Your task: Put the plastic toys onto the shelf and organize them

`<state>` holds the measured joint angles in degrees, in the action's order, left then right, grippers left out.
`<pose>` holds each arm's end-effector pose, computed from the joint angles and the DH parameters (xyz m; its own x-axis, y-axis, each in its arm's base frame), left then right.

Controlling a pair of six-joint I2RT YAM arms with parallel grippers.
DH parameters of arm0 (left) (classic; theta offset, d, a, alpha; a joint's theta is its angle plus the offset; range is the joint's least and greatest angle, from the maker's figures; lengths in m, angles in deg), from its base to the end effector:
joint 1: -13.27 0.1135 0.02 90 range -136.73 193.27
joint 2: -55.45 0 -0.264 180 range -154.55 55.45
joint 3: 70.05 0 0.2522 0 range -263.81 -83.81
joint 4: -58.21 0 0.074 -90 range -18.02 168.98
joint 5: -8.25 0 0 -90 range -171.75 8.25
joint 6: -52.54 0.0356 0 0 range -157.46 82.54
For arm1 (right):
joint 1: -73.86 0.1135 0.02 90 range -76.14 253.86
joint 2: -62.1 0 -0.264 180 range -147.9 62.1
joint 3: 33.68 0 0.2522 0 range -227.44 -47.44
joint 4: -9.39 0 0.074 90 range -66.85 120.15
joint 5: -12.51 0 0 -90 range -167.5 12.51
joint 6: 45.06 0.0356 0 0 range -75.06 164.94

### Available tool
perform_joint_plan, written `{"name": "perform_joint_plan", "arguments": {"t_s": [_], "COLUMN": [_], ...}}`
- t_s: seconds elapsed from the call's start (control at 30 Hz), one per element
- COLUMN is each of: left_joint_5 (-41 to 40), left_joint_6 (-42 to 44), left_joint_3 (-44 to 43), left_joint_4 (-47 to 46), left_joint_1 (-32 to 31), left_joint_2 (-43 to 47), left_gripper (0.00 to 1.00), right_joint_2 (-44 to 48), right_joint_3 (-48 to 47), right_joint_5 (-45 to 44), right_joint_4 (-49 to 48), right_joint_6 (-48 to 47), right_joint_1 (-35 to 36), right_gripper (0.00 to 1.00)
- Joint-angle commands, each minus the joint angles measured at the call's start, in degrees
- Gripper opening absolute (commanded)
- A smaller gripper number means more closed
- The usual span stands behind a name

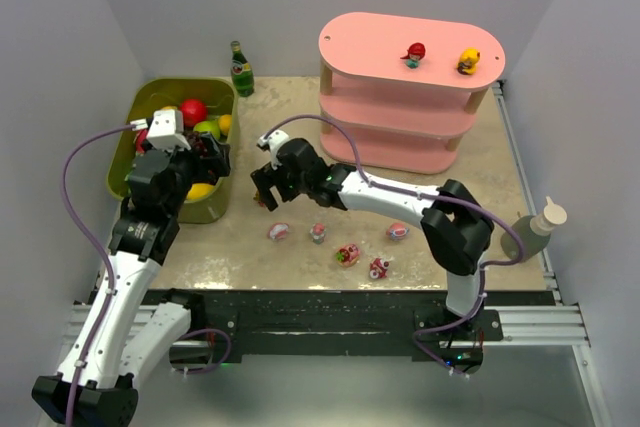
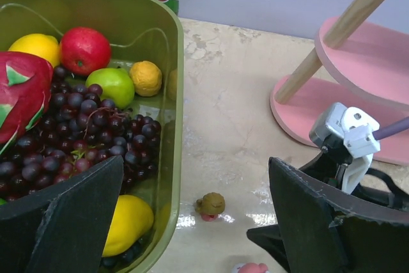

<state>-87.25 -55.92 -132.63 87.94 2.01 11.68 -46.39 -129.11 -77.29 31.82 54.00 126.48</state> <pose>0.1728 -0.0309 0.3567 -0.2085 -0.2798 -0.9371 0.0380 0.9551 -0.2937 0.2662 0.3486 0.2433 -0.4735 -0.3603 -0.8037 -0.7309 0.6699 0.1302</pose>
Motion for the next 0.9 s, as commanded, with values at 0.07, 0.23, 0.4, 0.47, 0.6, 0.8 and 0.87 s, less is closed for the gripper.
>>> {"name": "perform_joint_plan", "arguments": {"t_s": [0.07,0.23,0.4,0.47,0.6,0.8,0.87], "left_joint_5": [-0.75,-0.74,-0.57,-0.39,-0.48,-0.74,-0.74], "left_joint_6": [0.09,0.18,0.18,0.18,0.35,0.44,0.53], "left_joint_3": [0.65,0.65,0.57,0.57,0.57,0.65,0.65], "left_joint_4": [-1.20,-1.11,-1.03,-1.11,-1.11,-1.03,-1.03], "left_joint_1": [0.54,0.54,0.54,0.54,0.54,0.54,0.55], "left_joint_2": [-0.70,-0.79,-0.97,-0.97,-1.05,-0.88,-0.97], "left_gripper": [1.00,1.00,1.00,1.00,1.00,1.00,1.00], "right_joint_2": [-2.78,-7.17,-8.85,-8.93,-9.99,-12.71,-13.41], "right_joint_3": [-2.88,-4.81,-3.77,-1.75,-1.74,-4.28,-4.64], "right_joint_5": [-11.89,-17.68,-19.98,-19.11,-17.70,-17.87,-18.40], "right_joint_4": [-10.33,-9.81,-12.08,-16.30,-17.81,-16.75,-16.05], "right_joint_6": [12.20,17.56,18.63,17.31,15.90,17.04,17.83], "right_joint_1": [4.24,4.95,5.04,5.04,5.04,5.12,5.12], "right_gripper": [0.91,0.84,0.77,0.74,0.71,0.68,0.66]}}
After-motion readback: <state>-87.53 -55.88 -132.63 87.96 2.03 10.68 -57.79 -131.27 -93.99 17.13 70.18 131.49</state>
